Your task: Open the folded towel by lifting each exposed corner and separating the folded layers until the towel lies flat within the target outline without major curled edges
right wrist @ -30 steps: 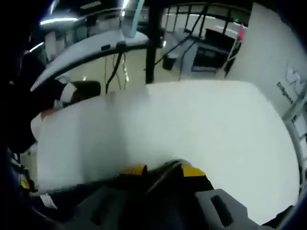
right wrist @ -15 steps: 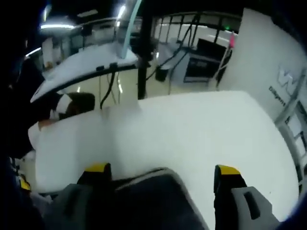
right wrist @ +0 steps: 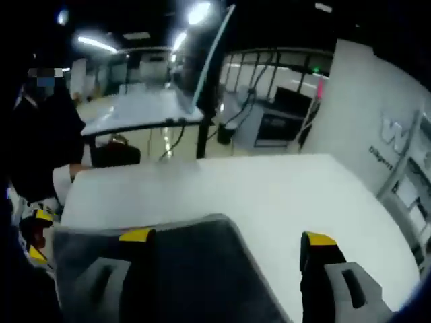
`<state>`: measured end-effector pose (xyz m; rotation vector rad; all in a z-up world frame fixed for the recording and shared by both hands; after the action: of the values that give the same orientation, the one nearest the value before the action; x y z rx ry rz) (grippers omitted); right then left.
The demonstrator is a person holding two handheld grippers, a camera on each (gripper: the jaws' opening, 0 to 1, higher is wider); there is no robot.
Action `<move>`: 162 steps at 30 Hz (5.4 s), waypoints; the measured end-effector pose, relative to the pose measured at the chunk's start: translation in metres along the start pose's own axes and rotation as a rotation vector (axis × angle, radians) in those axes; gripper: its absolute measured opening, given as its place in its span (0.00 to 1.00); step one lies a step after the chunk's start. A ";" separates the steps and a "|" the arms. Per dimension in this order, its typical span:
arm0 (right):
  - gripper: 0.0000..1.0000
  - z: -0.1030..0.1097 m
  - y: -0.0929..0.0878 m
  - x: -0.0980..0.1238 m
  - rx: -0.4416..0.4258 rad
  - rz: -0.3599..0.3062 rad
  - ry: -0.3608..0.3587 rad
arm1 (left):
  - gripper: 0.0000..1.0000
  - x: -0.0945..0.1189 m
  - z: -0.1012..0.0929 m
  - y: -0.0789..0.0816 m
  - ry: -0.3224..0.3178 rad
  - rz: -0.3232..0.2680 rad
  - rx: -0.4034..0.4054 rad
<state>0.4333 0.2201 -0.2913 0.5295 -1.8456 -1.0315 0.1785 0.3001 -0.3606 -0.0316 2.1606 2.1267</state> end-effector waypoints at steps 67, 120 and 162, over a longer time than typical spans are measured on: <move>0.92 -0.001 0.047 0.091 -0.021 -0.178 0.029 | 0.02 -0.022 -0.036 0.002 -0.132 0.141 -0.065; 0.53 -0.006 0.005 -0.059 -0.159 0.314 -0.051 | 0.02 -0.020 -0.057 -0.004 -0.172 0.040 -0.085; 0.26 0.017 -0.025 -0.105 -0.203 0.428 0.031 | 0.02 -0.016 -0.070 0.001 -0.211 -0.010 -0.124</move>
<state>0.4666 0.2883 -0.3695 0.0234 -1.7029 -0.8951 0.1900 0.2296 -0.3572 0.1637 1.9074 2.1475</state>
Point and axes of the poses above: the point that each gripper's makers call its tool centre point, and the gripper's own axes: x roughly backward along the fingers, z roughly to its left, y roughly out of its top, the point moved 4 cm from there along x, roughly backward along the fingers, and after that the axes turned 1 degree about -y, right-handed, at the moved point
